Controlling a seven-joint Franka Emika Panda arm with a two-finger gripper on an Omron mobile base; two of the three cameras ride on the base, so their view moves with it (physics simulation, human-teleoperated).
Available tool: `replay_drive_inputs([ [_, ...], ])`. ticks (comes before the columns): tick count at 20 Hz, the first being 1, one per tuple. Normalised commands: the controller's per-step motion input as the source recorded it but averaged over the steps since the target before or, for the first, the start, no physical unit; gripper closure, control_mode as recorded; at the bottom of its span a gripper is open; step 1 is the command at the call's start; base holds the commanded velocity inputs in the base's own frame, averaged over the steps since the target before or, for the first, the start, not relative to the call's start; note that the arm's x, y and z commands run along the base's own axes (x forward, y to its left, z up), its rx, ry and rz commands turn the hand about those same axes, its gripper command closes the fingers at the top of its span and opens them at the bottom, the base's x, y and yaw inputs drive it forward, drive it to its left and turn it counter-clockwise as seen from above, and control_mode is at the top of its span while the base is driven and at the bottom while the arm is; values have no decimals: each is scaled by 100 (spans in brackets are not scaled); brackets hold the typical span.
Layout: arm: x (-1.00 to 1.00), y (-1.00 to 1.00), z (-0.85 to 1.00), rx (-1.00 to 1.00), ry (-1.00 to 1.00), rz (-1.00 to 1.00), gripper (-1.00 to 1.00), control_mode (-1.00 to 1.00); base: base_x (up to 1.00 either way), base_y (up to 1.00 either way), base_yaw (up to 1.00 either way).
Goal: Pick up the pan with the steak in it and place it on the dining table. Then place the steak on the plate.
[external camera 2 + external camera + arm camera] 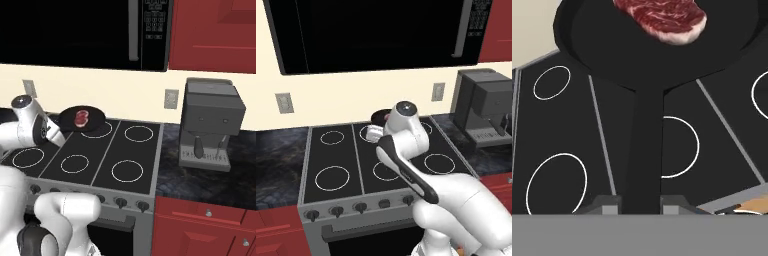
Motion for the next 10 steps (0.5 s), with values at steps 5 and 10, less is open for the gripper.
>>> replay_drive_inputs([
  [5,-100,-28,37,0,1,2,100,-100,0,0,0],
  [10,-100,-27,32,0,1,3,100,-100,0,0,0],
])
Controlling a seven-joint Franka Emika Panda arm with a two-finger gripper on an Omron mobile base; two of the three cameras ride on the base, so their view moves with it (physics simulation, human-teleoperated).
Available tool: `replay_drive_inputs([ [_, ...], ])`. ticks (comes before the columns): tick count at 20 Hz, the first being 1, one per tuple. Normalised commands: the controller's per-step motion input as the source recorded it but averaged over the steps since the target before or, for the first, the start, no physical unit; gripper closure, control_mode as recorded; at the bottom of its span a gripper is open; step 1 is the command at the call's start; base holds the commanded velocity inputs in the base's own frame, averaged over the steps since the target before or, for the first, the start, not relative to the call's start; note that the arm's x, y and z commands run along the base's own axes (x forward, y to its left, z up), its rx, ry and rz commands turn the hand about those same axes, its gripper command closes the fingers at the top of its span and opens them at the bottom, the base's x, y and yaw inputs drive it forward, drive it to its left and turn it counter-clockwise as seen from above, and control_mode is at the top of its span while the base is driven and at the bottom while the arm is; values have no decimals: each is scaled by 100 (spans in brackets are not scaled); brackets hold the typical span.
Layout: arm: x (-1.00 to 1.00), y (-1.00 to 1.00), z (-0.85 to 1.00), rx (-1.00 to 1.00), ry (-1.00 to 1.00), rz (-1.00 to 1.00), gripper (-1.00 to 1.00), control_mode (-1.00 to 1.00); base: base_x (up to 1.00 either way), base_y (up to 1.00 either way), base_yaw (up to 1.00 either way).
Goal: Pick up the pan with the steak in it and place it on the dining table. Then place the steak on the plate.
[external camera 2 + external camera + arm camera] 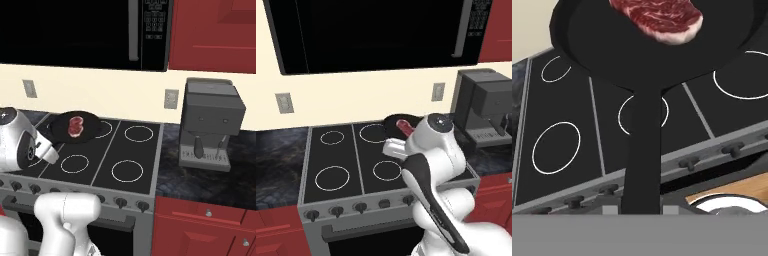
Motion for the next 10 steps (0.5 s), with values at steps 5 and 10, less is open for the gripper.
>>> replay_drive_inputs([
  [5,-100,-23,23,-2,4,4,100,-100,0,0,0],
  [10,-100,-20,1,-4,6,8,100,-100,0,0,0],
])
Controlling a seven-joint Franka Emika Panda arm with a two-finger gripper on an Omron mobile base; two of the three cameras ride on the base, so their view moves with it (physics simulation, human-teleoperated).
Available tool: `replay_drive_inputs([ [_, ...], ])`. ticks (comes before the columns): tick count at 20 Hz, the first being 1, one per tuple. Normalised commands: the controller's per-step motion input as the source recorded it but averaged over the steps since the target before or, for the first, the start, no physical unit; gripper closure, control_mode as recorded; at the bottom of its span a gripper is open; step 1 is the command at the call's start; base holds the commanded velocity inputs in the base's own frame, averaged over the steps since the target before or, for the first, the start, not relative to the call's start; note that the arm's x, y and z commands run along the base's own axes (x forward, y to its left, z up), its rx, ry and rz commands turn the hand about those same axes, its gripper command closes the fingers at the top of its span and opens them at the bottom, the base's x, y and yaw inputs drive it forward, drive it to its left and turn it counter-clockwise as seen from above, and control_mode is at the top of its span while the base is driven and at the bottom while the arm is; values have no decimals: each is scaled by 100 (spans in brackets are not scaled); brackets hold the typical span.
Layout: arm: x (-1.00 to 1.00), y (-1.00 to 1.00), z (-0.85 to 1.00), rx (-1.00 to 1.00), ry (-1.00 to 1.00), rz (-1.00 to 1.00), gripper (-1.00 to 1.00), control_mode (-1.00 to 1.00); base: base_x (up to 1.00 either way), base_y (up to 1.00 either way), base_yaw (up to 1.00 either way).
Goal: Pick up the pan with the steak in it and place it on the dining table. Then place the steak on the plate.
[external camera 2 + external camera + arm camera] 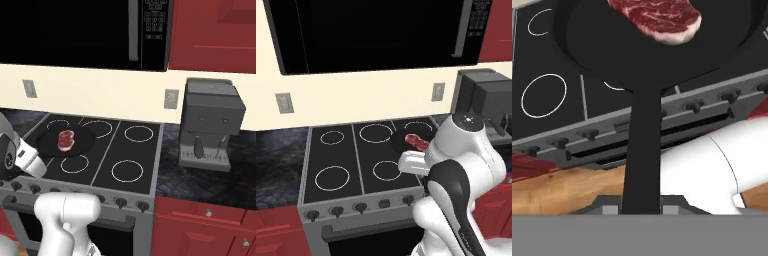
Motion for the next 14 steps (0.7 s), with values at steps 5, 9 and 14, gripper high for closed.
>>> replay_drive_inputs([
  [5,-58,-3,-1,-1,-7,9,100,-100,0,0,0],
  [9,0,0,0,0,0,0,100,-100,0,0,0],
  [14,0,0,0,0,0,0,100,100,-7,0,0],
])
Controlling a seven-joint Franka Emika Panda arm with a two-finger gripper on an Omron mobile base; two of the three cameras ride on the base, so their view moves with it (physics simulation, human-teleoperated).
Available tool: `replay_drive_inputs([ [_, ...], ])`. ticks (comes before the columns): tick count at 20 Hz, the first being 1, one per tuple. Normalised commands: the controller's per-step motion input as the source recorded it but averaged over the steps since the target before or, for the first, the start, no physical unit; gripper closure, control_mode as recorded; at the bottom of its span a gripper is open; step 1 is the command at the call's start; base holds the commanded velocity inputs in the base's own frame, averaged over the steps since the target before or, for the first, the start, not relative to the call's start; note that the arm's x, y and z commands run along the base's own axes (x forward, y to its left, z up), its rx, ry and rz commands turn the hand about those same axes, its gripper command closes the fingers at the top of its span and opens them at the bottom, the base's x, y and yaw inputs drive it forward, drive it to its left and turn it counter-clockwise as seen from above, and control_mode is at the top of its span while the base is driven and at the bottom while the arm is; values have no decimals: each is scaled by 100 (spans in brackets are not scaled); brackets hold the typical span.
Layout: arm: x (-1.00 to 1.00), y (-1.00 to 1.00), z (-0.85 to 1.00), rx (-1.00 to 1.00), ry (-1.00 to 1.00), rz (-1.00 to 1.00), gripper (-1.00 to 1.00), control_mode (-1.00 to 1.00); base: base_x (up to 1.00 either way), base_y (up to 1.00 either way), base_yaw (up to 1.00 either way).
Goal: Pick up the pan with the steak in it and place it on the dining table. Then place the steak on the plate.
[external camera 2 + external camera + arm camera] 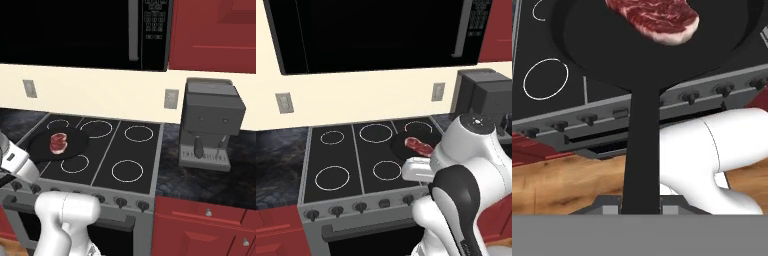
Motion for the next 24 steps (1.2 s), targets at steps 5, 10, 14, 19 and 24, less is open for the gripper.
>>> replay_drive_inputs([
  [5,0,0,0,0,0,0,100,100,-63,0,1],
  [10,0,0,0,0,0,0,100,100,-66,-1,0],
  [14,0,0,0,0,0,0,100,100,-45,-12,-23],
  [19,0,0,0,0,0,0,100,100,-3,0,-49],
  [24,0,0,0,0,0,0,100,100,0,0,-50],
])
